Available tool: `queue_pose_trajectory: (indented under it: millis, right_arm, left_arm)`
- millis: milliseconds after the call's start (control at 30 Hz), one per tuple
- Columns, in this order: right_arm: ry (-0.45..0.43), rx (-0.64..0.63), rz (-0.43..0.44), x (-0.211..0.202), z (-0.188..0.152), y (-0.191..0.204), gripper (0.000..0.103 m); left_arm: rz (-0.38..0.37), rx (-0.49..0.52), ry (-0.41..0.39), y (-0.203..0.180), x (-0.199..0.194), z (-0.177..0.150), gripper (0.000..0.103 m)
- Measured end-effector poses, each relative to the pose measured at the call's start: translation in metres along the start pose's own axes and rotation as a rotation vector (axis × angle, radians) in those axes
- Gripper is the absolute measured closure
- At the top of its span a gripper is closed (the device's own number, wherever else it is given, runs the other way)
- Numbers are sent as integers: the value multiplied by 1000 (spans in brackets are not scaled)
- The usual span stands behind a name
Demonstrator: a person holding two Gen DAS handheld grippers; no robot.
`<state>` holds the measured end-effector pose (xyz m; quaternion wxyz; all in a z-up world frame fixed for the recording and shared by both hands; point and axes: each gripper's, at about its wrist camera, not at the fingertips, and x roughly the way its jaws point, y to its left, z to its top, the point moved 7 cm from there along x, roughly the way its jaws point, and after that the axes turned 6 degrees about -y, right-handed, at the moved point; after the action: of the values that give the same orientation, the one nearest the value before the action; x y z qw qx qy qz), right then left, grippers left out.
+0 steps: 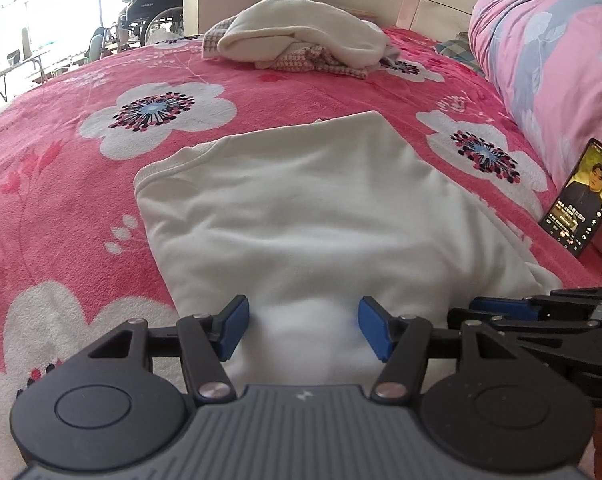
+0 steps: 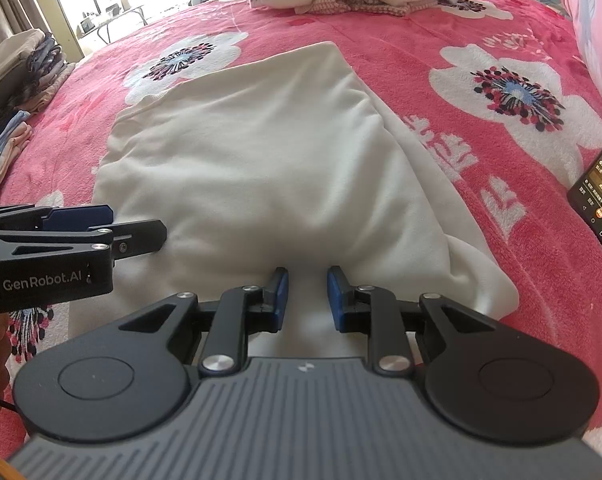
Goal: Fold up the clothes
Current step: 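Position both open grippers side by side at the sweatshirt hem edge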
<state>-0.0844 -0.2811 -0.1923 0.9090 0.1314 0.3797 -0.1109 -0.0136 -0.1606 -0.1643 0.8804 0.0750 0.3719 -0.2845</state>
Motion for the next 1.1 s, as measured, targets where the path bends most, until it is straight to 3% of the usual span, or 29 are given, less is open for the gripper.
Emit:
queue_pose_trajectory:
  millis: [1100]
  right_arm:
    - [-5,-2,-10,-1,-1,2,82]
  left_arm:
    - [-2,-2,12,1,-1,-1,39]
